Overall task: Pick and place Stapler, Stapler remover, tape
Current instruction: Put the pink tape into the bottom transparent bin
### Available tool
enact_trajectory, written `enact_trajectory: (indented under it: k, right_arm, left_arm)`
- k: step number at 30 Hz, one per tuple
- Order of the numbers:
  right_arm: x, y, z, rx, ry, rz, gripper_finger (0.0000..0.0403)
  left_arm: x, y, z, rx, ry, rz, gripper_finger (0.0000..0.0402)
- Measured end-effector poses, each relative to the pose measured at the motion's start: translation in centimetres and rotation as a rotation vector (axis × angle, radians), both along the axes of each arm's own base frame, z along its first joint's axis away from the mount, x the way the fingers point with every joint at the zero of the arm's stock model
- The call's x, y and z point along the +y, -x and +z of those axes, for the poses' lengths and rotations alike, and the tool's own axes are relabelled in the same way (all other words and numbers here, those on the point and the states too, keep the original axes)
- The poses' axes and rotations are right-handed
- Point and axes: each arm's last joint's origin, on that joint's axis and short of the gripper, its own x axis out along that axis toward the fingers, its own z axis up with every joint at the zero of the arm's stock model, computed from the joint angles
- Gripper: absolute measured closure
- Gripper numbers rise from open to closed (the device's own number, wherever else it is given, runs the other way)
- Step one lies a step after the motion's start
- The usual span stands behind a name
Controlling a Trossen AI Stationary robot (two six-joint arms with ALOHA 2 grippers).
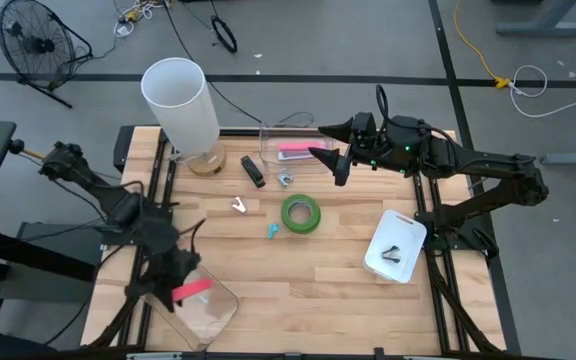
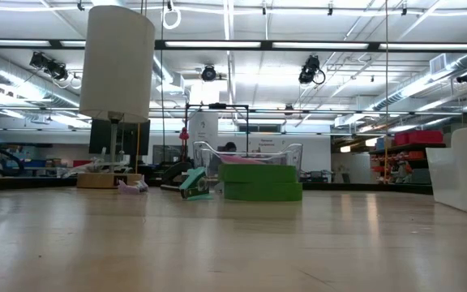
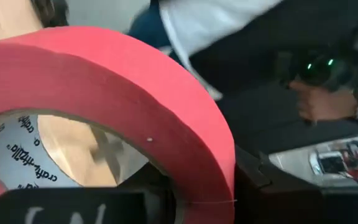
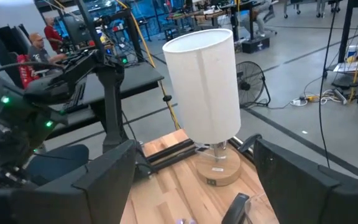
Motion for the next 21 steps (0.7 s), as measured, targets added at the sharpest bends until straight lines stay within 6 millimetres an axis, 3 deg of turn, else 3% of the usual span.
enact_trajectory:
  k: [8, 21]
  right_arm:
    - [0.0, 0.0, 0.0, 0.0, 0.0, 0.0, 0.0083]
    - [0.0, 0.0, 0.0, 0.001, 0.004, 0.0, 0.0083]
  left_arm:
    - [-1.2, 1.5, -2.3, 0.084, -0.112, -0.014, 0.0309]
    - [-1.4, 2.1, -9.5, 0.232, -0.097, 0.023, 0.0309]
